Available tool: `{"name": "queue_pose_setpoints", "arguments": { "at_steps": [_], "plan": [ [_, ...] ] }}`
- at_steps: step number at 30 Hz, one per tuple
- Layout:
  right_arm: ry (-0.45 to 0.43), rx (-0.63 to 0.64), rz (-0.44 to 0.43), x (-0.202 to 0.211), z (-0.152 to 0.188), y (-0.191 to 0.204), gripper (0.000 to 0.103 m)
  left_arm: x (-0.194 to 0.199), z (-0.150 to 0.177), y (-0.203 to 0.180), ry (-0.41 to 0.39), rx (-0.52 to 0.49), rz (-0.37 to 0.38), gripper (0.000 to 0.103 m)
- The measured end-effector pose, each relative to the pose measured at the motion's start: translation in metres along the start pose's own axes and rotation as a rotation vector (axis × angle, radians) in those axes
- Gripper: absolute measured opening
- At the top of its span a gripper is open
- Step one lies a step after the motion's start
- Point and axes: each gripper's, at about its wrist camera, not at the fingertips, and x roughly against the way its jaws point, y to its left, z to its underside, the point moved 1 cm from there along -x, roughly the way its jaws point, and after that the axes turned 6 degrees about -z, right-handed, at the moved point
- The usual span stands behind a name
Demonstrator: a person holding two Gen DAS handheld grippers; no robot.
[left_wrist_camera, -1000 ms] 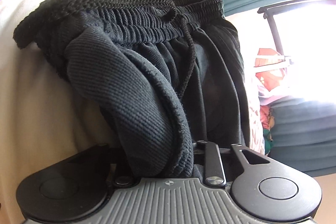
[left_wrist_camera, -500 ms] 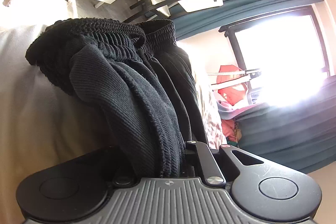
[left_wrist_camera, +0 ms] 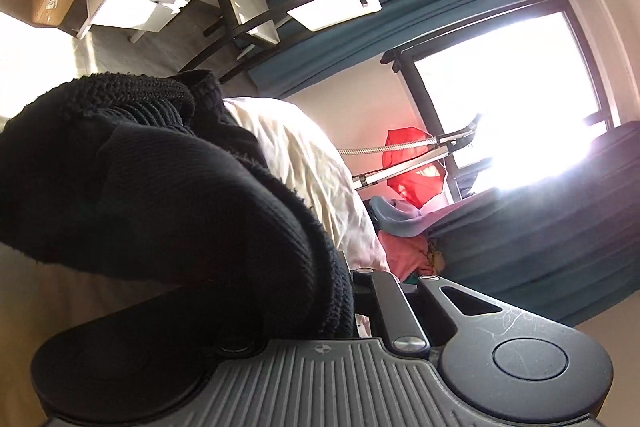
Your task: Fold clothes
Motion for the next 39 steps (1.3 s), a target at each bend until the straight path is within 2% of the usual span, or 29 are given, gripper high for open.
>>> {"name": "queue_pose_setpoints", "arguments": {
  "at_steps": [2, 5, 10, 12, 15, 16, 17, 19, 20, 21, 22, 24, 25, 28, 30, 35, 39],
  "plan": [
    [0.014, 0.041, 0.021, -0.041, -0.009, 0.022, 0.006, -0.033, -0.014, -0.027, 0.004, -0.024, -0.034, 0.01],
    [0.053, 0.112, 0.094, -0.116, -0.009, 0.045, 0.006, -0.105, -0.033, -0.045, 0.014, -0.036, -0.115, 0.01],
    [0.158, 0.227, 0.247, -0.228, 0.027, 0.046, 0.006, -0.234, -0.051, -0.045, 0.065, -0.09, -0.274, 0.011],
    [0.188, 0.238, 0.294, -0.255, 0.043, 0.038, 0.006, -0.27, -0.053, -0.042, 0.084, -0.11, -0.306, 0.012],
    [0.224, 0.214, 0.338, -0.277, 0.058, 0.024, 0.007, -0.296, -0.054, -0.04, 0.112, -0.142, -0.32, 0.017],
    [0.22, 0.2, 0.331, -0.277, 0.059, 0.022, 0.008, -0.299, -0.055, -0.041, 0.122, -0.155, -0.315, 0.018],
    [0.213, 0.187, 0.321, -0.277, 0.059, 0.021, 0.01, -0.299, -0.055, -0.043, 0.132, -0.171, -0.298, 0.024],
    [0.205, 0.159, 0.287, -0.271, 0.055, 0.02, 0.014, -0.303, -0.061, -0.046, 0.152, -0.209, -0.243, 0.042],
    [0.205, 0.138, 0.263, -0.266, 0.052, 0.02, 0.02, -0.3, -0.062, -0.047, 0.164, -0.231, -0.207, 0.055],
    [0.204, 0.117, 0.24, -0.261, 0.048, 0.019, 0.024, -0.294, -0.062, -0.049, 0.173, -0.251, -0.179, 0.063],
    [0.196, 0.099, 0.218, -0.252, 0.045, 0.019, 0.03, -0.285, -0.061, -0.049, 0.174, -0.261, -0.165, 0.067],
    [0.167, 0.069, 0.175, -0.23, 0.037, 0.018, 0.044, -0.266, -0.06, -0.05, 0.177, -0.282, -0.136, 0.081],
    [0.148, 0.061, 0.157, -0.217, 0.033, 0.019, 0.053, -0.256, -0.06, -0.05, 0.179, -0.291, -0.122, 0.081],
    [0.105, 0.019, 0.108, -0.173, 0.023, 0.011, 0.063, -0.217, -0.055, -0.035, 0.182, -0.258, -0.085, 0.083],
    [0.107, -0.019, 0.092, -0.147, 0.02, 0.0, 0.063, -0.194, -0.049, -0.017, 0.185, -0.212, -0.073, 0.088],
    [0.137, -0.196, 0.103, -0.097, 0.038, -0.046, 0.062, -0.163, -0.027, 0.037, 0.239, -0.069, -0.084, 0.089],
    [0.252, -0.406, 0.066, -0.101, 0.07, -0.078, 0.062, -0.173, -0.008, 0.063, 0.26, 0.032, -0.056, 0.09]
  ]
}}
